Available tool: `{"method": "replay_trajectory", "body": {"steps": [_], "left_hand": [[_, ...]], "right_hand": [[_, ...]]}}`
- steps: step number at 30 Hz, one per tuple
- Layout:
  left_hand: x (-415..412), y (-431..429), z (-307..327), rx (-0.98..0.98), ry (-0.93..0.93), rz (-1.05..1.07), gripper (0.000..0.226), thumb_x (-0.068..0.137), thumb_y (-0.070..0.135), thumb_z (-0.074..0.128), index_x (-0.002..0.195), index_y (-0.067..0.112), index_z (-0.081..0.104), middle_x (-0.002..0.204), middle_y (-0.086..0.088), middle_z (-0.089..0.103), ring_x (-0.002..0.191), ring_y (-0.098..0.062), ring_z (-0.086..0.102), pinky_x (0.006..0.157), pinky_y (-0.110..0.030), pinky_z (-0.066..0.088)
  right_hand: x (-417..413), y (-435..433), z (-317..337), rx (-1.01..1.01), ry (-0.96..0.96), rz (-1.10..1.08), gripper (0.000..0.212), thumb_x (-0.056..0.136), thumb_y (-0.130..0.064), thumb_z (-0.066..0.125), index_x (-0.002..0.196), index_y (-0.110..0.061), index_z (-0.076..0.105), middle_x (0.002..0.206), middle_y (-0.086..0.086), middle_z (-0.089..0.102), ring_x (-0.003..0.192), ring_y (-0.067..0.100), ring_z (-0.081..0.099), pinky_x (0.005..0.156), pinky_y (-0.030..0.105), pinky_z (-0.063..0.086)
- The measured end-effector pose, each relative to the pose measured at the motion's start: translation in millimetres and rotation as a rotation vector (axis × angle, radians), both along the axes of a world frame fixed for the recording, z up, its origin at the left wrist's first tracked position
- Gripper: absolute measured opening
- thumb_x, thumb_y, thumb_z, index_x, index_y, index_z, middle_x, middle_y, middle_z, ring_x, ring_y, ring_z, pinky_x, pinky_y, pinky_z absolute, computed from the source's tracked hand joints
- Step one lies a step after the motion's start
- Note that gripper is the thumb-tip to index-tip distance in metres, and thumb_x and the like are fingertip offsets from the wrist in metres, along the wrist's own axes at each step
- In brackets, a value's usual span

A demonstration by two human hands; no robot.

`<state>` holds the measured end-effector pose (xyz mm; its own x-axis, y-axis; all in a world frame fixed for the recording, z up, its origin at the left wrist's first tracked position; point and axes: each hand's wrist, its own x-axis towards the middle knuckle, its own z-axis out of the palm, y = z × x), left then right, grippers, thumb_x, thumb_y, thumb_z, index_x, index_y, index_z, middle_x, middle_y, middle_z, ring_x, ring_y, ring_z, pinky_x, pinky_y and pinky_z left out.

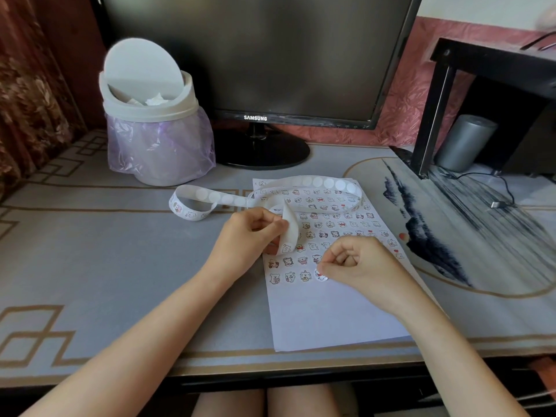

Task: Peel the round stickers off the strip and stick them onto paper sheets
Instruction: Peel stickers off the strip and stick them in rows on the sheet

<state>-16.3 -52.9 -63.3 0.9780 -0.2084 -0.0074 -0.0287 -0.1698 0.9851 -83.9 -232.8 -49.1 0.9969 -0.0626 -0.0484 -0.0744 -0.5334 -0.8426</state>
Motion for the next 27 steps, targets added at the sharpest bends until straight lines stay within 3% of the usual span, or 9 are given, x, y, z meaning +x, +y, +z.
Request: {"method": "replay_trajectory", "body": {"steps": [4,9,15,18,27], "left_hand": [[0,0,-1,0.001,0.006,-0.004,0.012,0.089,0.017,0.064,0.078,0.013,0.066,0.077,-0.006,0.071,0.067,-0.014,0.064,0.079,-0.033,0.058],[-1,-1,1,0.011,-0.004,-0.003,0.013,0.089,0.017,0.064,0.078,0.013,0.065,0.079,-0.008,0.072,0.065,-0.012,0.064,0.072,-0.025,0.057],[-2,0,1,0.036,-0.006,-0.005,0.012,0.090,0.017,0.063,0.078,0.014,0.064,0.078,-0.008,0.071,0.061,-0.011,0.064,0.069,-0.021,0.055],[-1,-1,1,0.041,-0.009,-0.005,0.013,0.090,0.017,0.063,0.078,0.014,0.064,0.077,-0.007,0.071,0.060,-0.010,0.064,0.067,-0.018,0.054],[-2,0,0,0.048,-0.014,-0.006,0.012,0.090,0.019,0.063,0.080,0.012,0.065,0.080,-0.008,0.072,0.059,-0.008,0.064,0.067,-0.017,0.053]], "right_hand": [[-2,0,-7,-0.077,-0.053,-0.035,0.014,0.075,-0.015,0.075,0.067,-0.020,0.066,0.058,-0.011,0.059,0.051,-0.002,0.047,0.061,0.025,0.044],[-5,4,-13,-0.198,-0.119,-0.061,0.015,0.076,-0.025,0.075,0.068,-0.025,0.062,0.057,-0.023,0.057,0.052,0.000,0.048,0.060,0.026,0.044],[-9,1,-16,-0.250,-0.164,-0.079,0.019,0.076,-0.032,0.076,0.077,-0.030,0.057,0.068,-0.009,0.053,0.057,-0.001,0.048,0.059,0.024,0.040],[-8,1,-15,-0.230,-0.129,-0.079,0.025,0.077,-0.031,0.075,0.085,-0.031,0.052,0.070,-0.008,0.053,0.058,-0.001,0.048,0.062,0.027,0.043],[-4,-4,-16,-0.126,-0.130,-0.092,0.014,0.083,-0.020,0.070,0.080,-0.026,0.057,0.067,-0.008,0.054,0.053,0.002,0.045,0.058,0.022,0.037]]}}
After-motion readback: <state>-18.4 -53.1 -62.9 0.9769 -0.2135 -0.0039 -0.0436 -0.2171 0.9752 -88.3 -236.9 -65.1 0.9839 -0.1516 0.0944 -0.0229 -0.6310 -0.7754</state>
